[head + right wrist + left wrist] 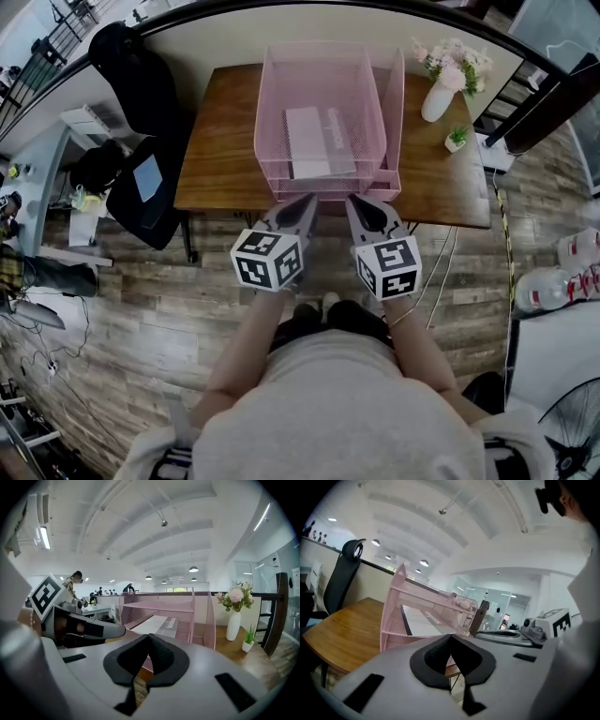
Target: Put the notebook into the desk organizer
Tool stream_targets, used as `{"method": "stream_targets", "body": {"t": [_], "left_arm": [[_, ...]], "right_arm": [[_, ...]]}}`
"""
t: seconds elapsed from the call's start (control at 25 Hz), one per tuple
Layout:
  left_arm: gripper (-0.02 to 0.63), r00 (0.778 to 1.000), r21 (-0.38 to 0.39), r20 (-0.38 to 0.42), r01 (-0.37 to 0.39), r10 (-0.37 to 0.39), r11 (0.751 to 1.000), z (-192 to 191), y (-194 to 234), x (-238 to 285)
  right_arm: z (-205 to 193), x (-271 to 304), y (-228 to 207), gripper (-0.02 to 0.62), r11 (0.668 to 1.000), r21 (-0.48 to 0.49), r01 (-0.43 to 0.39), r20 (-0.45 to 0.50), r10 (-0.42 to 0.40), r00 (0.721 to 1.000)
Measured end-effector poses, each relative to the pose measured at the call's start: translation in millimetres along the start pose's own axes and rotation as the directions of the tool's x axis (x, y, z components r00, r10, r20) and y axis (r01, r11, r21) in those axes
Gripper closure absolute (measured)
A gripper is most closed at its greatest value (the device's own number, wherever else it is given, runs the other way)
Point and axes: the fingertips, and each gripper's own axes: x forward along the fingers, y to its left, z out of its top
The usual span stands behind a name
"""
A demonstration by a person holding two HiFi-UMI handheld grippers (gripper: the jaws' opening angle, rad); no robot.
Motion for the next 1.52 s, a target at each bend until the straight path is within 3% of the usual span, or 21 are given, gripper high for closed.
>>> {"method": "stream_targets", "body": {"t": [0.2,0.52,0.96,1.52], "left_arm": [[0.592,1.000,0.115,-0.018,-0.014,0.016,0.993,2.8,-9.1,-5.4],[0.594,0.997,0.191,-0.064,-0.036,0.049,0.981,-4.5,-17.1,-12.9],[0.594,0.994,0.234,-0.103,-0.004,0.029,0.972,-16.5,-25.7,-15.7],[0.594,0.986,0.196,-0.165,0.002,0.031,0.981,-24.5,-22.1,-6.4]], "right_arm": [[7.5,-7.7,5.5,0.584,1.000,0.011,-0.015,0.028,0.014,0.999],[6.2,-15.0,24.1,0.584,0.997,0.014,-0.076,0.034,0.076,0.997],[1.6,-15.1,34.4,0.584,0.993,-0.001,-0.120,0.015,0.120,0.993],[-10.2,-13.4,27.7,0.584,0.993,0.014,-0.115,-0.025,0.115,0.993]]}}
